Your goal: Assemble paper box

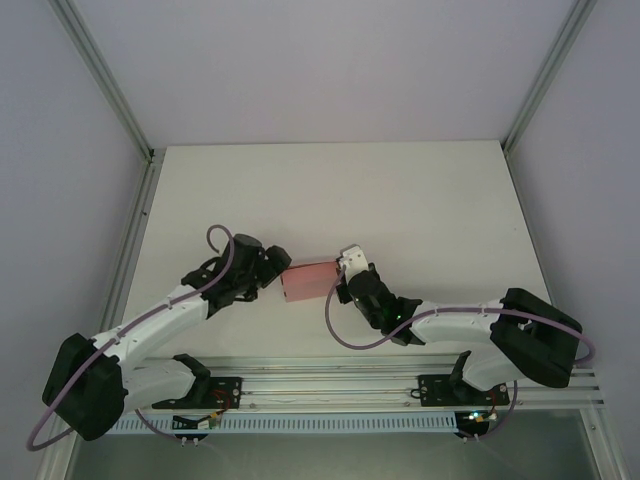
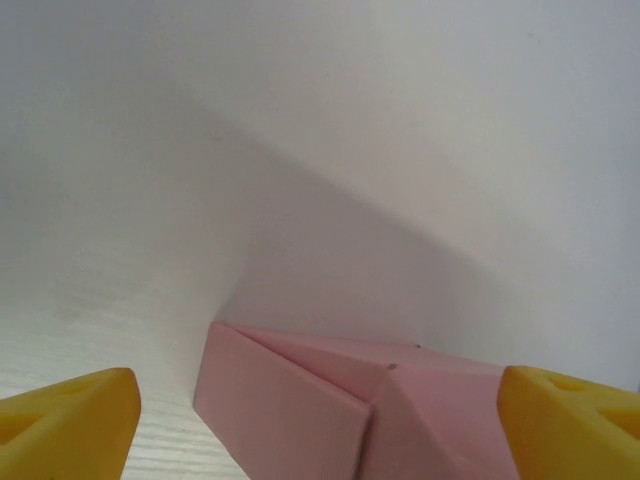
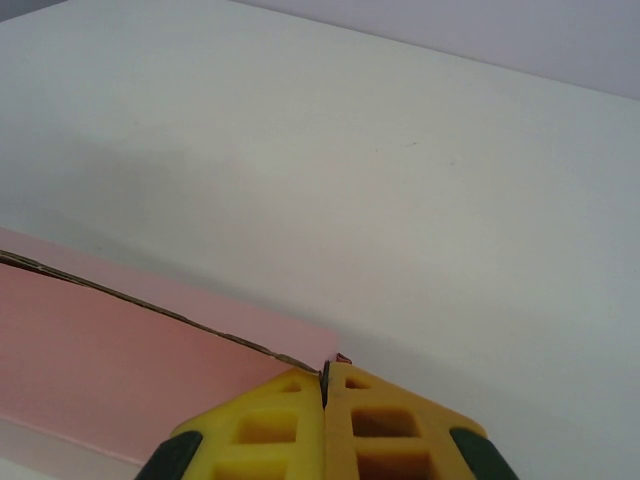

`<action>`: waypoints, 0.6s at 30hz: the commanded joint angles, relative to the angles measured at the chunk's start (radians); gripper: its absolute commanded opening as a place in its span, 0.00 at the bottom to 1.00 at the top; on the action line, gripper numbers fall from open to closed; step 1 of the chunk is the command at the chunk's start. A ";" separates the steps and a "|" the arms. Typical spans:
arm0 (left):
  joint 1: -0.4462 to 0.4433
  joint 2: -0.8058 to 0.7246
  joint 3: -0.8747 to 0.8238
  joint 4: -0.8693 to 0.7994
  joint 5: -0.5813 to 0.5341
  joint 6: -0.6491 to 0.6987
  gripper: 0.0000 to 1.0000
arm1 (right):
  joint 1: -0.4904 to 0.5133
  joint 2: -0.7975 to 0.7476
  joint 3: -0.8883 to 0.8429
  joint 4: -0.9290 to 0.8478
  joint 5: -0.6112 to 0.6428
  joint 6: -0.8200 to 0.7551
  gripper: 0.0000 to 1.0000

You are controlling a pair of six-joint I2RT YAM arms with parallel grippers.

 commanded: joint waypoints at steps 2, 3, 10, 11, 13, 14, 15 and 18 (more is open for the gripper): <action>0.008 -0.008 -0.062 0.123 0.024 -0.056 0.82 | 0.016 0.038 -0.020 -0.108 -0.036 0.002 0.00; 0.009 -0.006 -0.072 0.131 0.025 -0.056 0.80 | 0.017 0.036 -0.021 -0.108 -0.037 0.001 0.00; 0.006 0.008 -0.173 0.262 0.046 -0.102 0.51 | 0.023 0.026 -0.022 -0.117 -0.055 0.036 0.00; 0.006 0.009 -0.188 0.281 0.045 -0.103 0.48 | 0.024 0.019 -0.023 -0.117 -0.059 0.045 0.00; 0.000 0.011 -0.211 0.304 0.039 -0.110 0.42 | 0.024 -0.004 -0.025 -0.121 -0.071 0.059 0.00; -0.004 0.011 -0.220 0.319 0.035 -0.106 0.40 | 0.024 -0.017 -0.022 -0.130 -0.071 0.069 0.00; -0.012 0.010 -0.228 0.322 0.021 -0.101 0.39 | 0.023 -0.033 -0.021 -0.140 -0.074 0.079 0.01; -0.042 0.006 -0.253 0.342 -0.038 -0.070 0.34 | 0.024 -0.087 -0.013 -0.169 -0.092 0.124 0.09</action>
